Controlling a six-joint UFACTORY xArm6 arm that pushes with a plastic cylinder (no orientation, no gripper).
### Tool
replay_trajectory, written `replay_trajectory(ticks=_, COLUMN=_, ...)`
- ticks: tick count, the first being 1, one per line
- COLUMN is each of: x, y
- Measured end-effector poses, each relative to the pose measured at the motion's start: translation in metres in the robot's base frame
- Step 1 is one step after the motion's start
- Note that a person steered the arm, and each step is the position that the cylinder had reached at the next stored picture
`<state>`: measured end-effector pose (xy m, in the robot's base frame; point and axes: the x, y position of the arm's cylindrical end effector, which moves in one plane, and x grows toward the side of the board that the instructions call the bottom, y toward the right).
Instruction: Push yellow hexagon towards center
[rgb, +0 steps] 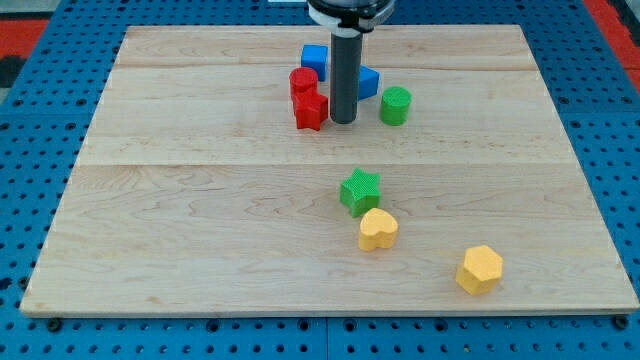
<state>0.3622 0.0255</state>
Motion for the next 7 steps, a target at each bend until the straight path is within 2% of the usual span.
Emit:
replay_trajectory(ticks=2, x=-0.004, y=-0.017)
replay_trajectory(ticks=3, x=0.013, y=-0.012)
replay_trajectory(ticks=4, x=0.061, y=0.018)
replay_trajectory(ticks=5, x=0.100, y=0.094)
replay_trajectory(ticks=6, x=0.185, y=0.185)
replay_trajectory(ticks=7, x=0.228, y=0.297)
